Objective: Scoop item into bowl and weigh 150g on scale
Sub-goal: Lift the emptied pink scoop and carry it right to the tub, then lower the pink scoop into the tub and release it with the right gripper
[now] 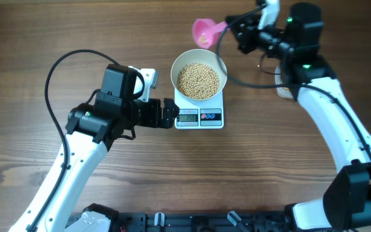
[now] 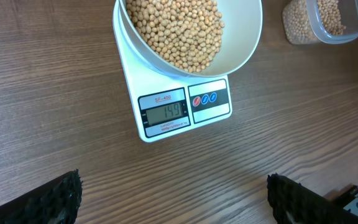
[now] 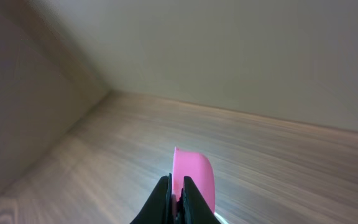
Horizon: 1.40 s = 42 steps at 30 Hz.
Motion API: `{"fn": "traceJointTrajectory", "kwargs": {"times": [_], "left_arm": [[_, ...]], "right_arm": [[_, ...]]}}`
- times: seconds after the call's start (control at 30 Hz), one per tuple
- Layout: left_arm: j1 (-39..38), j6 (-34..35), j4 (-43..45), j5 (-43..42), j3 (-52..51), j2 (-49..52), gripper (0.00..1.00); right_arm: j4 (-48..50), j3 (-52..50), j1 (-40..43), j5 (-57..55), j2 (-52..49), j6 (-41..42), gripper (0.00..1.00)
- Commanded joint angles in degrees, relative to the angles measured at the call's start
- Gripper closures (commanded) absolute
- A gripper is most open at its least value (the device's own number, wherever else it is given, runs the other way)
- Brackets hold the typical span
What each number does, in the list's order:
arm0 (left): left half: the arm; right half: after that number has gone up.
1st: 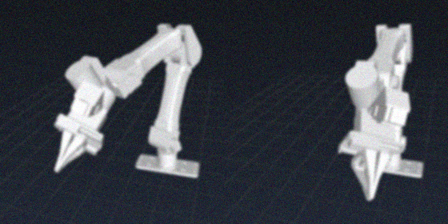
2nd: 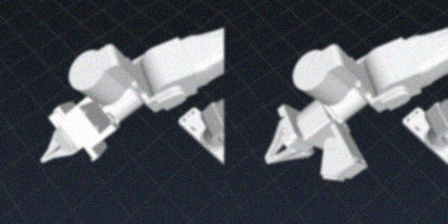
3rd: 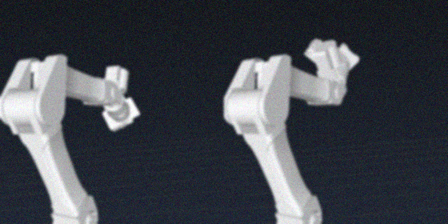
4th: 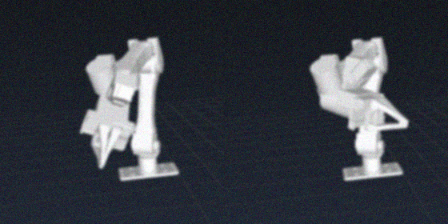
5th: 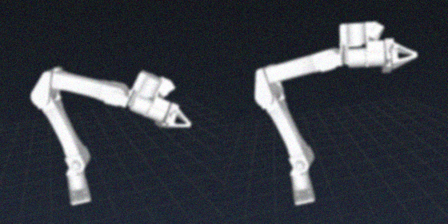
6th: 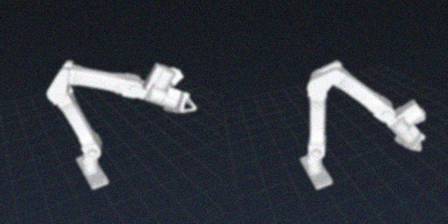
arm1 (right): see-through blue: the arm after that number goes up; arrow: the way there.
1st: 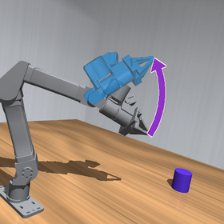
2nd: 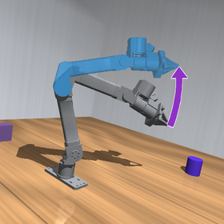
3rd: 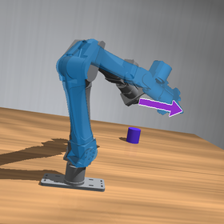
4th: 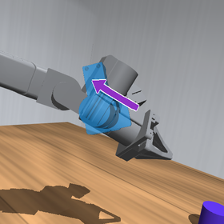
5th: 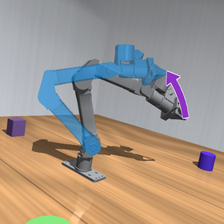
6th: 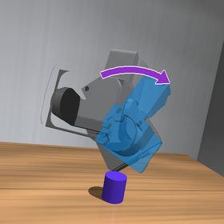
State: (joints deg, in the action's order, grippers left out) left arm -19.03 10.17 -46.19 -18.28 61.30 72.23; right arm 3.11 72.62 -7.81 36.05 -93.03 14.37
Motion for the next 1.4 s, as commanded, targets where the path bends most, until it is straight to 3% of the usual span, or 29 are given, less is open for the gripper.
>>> {"fn": "traceJointTrajectory", "kwargs": {"times": [0.0,0.77,1.1,1.37], "left_arm": [[-0.24,-0.90,0.15,-0.70,-0.39,0.11,0.00],[-0.24,-0.90,0.15,-0.70,-0.39,0.11,0.00],[-0.24,-0.90,0.15,-0.70,-0.39,0.11,0.00],[-0.24,-0.90,0.15,-0.70,-0.39,0.11,0.00]], "right_arm": [[-0.63,0.94,4.50,3.04,2.75,2.62,0.96],[-19.23,0.94,26.36,0.83,3.28,5.77,0.96],[-28.48,0.94,34.56,-0.72,3.28,2.82,0.96],[-36.50,0.87,33.51,-15.45,3.26,2.19,0.96]]}}
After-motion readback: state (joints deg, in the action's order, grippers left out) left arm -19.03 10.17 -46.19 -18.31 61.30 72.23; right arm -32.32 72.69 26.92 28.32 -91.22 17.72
